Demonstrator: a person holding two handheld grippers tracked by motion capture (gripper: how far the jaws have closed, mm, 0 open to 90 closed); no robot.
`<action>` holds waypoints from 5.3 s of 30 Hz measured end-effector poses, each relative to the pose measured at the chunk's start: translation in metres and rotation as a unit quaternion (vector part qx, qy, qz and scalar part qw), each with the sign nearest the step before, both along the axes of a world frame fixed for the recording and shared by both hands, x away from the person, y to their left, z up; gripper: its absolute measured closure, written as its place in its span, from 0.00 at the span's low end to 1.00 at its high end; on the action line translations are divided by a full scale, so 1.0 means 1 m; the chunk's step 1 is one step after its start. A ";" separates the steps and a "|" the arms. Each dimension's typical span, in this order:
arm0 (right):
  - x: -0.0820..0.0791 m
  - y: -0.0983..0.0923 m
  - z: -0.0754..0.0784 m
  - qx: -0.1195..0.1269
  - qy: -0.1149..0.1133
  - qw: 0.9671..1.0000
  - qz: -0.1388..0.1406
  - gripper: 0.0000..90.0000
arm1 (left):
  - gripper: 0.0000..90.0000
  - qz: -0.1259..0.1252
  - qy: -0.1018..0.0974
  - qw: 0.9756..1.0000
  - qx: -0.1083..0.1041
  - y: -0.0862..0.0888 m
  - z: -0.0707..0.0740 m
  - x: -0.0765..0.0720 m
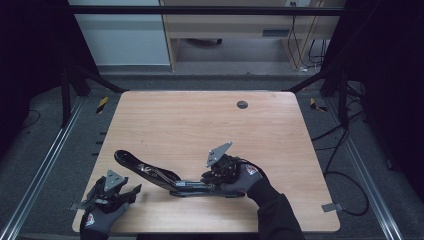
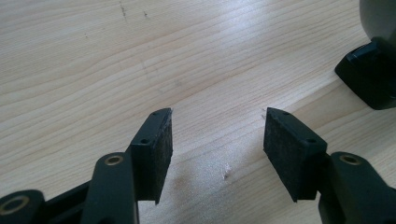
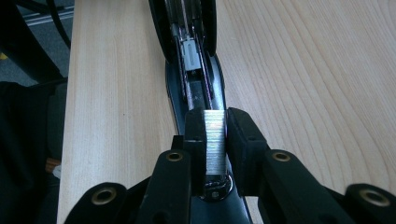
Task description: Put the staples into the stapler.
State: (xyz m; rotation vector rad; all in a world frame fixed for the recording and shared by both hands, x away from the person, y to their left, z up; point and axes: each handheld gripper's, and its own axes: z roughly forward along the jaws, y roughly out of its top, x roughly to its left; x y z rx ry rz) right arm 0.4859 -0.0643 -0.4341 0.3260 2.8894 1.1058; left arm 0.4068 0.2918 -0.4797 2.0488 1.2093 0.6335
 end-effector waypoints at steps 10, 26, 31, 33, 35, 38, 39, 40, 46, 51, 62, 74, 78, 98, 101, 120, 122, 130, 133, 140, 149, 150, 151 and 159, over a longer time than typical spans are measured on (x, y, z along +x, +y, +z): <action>0.001 0.000 -0.004 -0.005 0.001 1.000 0.003 0.87 | 0.47 0.001 0.000 1.000 -0.001 0.000 0.000 0.000; 0.000 0.005 -0.001 -0.002 -0.010 1.000 0.017 0.87 | 0.47 0.001 0.001 1.000 -0.002 0.000 0.000 0.000; 0.000 0.010 -0.002 -0.008 -0.009 1.000 0.021 0.87 | 0.47 0.001 0.001 1.000 -0.001 0.000 0.000 0.000; 0.000 0.011 -0.003 -0.010 -0.007 1.000 0.023 0.87 | 0.47 0.001 0.001 1.000 -0.001 0.000 0.000 0.000; 0.000 0.012 -0.003 -0.011 -0.008 1.000 0.026 0.87 | 0.47 0.001 0.001 1.000 -0.001 0.000 0.000 0.000; 0.000 0.012 -0.003 -0.012 -0.007 1.000 0.027 0.87 | 0.47 0.001 0.001 1.000 -0.001 0.000 0.000 0.000; 0.000 0.012 -0.003 -0.012 -0.007 1.000 0.027 0.87 | 0.47 0.001 0.001 1.000 -0.001 0.000 0.000 0.000; 0.000 0.012 -0.004 -0.012 -0.005 0.999 0.029 0.87 | 0.47 0.001 0.001 1.000 -0.001 0.000 0.000 0.000; 0.000 0.013 -0.004 -0.015 -0.004 0.999 0.029 0.87 | 0.47 0.001 0.001 1.000 -0.001 0.000 0.000 0.000; 0.001 0.014 -0.005 -0.016 -0.001 0.999 0.029 0.87 | 0.47 0.001 0.001 1.000 -0.001 0.000 0.000 0.000; 0.002 0.015 -0.005 -0.016 -0.002 0.999 0.031 0.87 | 0.47 0.001 0.001 1.000 0.000 0.000 0.000 0.000; 0.002 0.015 -0.006 -0.017 -0.004 0.999 0.035 0.87 | 0.47 0.001 0.001 1.000 0.000 0.000 -0.001 0.000; 0.001 0.016 -0.007 -0.017 -0.005 0.999 0.035 0.87 | 0.47 0.001 0.001 1.000 0.000 0.000 0.000 0.000; 0.002 0.016 -0.007 -0.020 -0.003 0.999 0.033 0.87 | 0.47 0.001 0.002 1.000 0.000 0.000 -0.001 0.000; 0.002 0.016 -0.007 -0.019 -0.004 0.999 0.034 0.87 | 0.47 0.001 0.002 1.000 0.000 0.000 -0.001 0.000; 0.002 0.015 -0.004 -0.010 -0.005 0.999 0.033 0.87 | 0.47 0.001 0.002 1.000 0.000 0.000 -0.001 0.000; 0.002 0.014 -0.004 -0.010 -0.007 0.999 0.031 0.87 | 0.47 0.001 0.002 1.000 0.000 0.000 -0.001 0.000; 0.003 0.016 -0.007 -0.017 -0.006 0.999 0.038 0.87 | 0.47 0.001 0.002 1.000 0.000 0.000 -0.001 0.000; 0.002 0.017 -0.007 -0.020 -0.005 0.999 0.041 0.87 | 0.47 0.001 0.002 1.000 -0.001 0.000 -0.001 0.000; 0.001 0.017 -0.007 -0.020 -0.005 0.999 0.042 0.87 | 0.47 0.001 0.002 1.000 0.000 0.000 -0.001 0.000; 0.003 0.015 -0.005 -0.012 -0.009 0.999 0.038 0.87 | 0.47 0.001 0.002 1.000 0.000 0.000 -0.001 0.001; 0.003 0.015 -0.005 -0.012 -0.009 0.999 0.037 0.87 | 0.47 0.001 0.002 1.000 0.000 0.000 -0.001 0.001; 0.003 0.015 -0.005 -0.013 -0.008 0.999 0.038 0.87 | 0.47 0.001 0.002 1.000 0.000 0.000 -0.001 0.000; 0.003 0.017 -0.008 -0.015 -0.006 0.999 0.045 0.87 | 0.47 0.001 0.002 1.000 0.000 0.000 -0.001 0.000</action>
